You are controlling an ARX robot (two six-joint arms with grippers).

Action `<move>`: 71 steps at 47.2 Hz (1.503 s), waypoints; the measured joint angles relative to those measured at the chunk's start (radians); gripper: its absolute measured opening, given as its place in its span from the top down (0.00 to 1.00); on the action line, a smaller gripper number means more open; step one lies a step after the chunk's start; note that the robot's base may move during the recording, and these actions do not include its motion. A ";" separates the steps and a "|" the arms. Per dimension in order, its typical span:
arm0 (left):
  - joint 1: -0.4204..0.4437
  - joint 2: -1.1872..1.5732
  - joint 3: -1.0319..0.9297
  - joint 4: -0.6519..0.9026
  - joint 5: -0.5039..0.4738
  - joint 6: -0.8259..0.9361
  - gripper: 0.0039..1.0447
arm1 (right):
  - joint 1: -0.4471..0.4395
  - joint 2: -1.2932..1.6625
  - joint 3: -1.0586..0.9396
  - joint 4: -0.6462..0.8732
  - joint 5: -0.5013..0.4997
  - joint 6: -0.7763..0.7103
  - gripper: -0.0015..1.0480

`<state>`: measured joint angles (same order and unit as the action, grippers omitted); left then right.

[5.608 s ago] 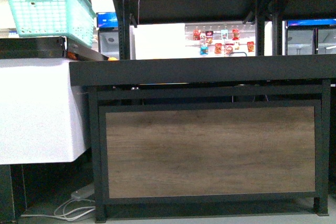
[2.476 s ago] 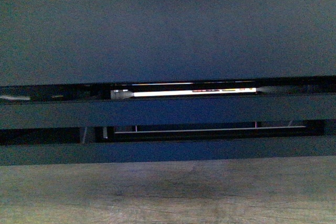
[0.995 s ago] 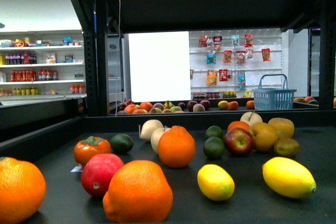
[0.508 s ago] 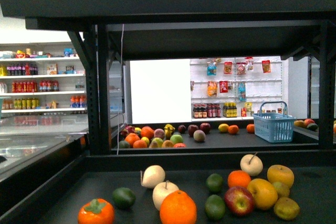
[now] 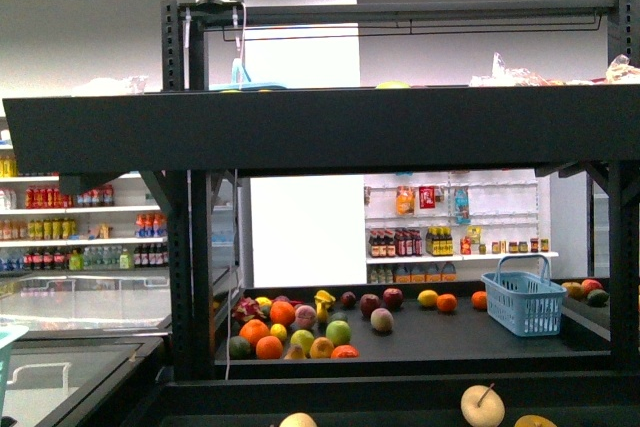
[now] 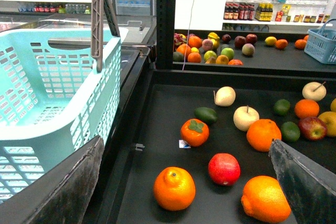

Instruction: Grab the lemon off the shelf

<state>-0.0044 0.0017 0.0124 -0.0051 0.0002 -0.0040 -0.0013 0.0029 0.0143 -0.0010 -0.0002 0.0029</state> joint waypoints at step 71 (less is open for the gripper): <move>0.475 1.763 1.480 -0.241 0.130 -1.251 0.07 | 0.000 0.000 0.000 0.000 -0.003 0.000 0.07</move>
<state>0.4709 1.7645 1.4925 -0.2459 0.1299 -1.2552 -0.0013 0.0029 0.0143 -0.0013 -0.0029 0.0029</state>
